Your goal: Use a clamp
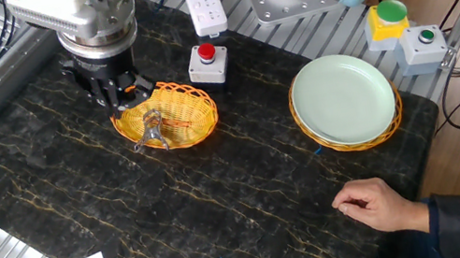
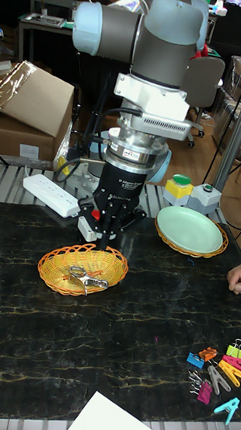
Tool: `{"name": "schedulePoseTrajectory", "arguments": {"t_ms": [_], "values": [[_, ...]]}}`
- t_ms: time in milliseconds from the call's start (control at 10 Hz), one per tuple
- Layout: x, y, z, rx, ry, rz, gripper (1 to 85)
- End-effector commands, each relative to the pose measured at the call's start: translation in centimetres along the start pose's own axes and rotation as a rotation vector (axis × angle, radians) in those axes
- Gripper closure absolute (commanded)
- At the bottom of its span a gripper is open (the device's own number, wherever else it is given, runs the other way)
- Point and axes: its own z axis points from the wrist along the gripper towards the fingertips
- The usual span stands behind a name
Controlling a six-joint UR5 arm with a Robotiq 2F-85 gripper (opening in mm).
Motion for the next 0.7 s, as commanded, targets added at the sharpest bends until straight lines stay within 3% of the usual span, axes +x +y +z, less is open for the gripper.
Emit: {"name": "schedulePoseTrajectory", "arguments": {"t_ms": [0, 300, 400, 500, 600], "values": [[0.3, 0.3, -0.7, -0.046, -0.008, -0.133, 0.7], [0.2, 0.2, -0.6, -0.054, -0.017, -0.182, 3.0], [-0.1, 1.1, -0.3, -0.084, -0.032, -0.174, 11.7], [-0.2, 1.8, -0.2, -0.111, -0.042, -0.18, 14.3], [0.1, 1.9, -0.2, -0.115, -0.041, -0.196, 15.3]]}}
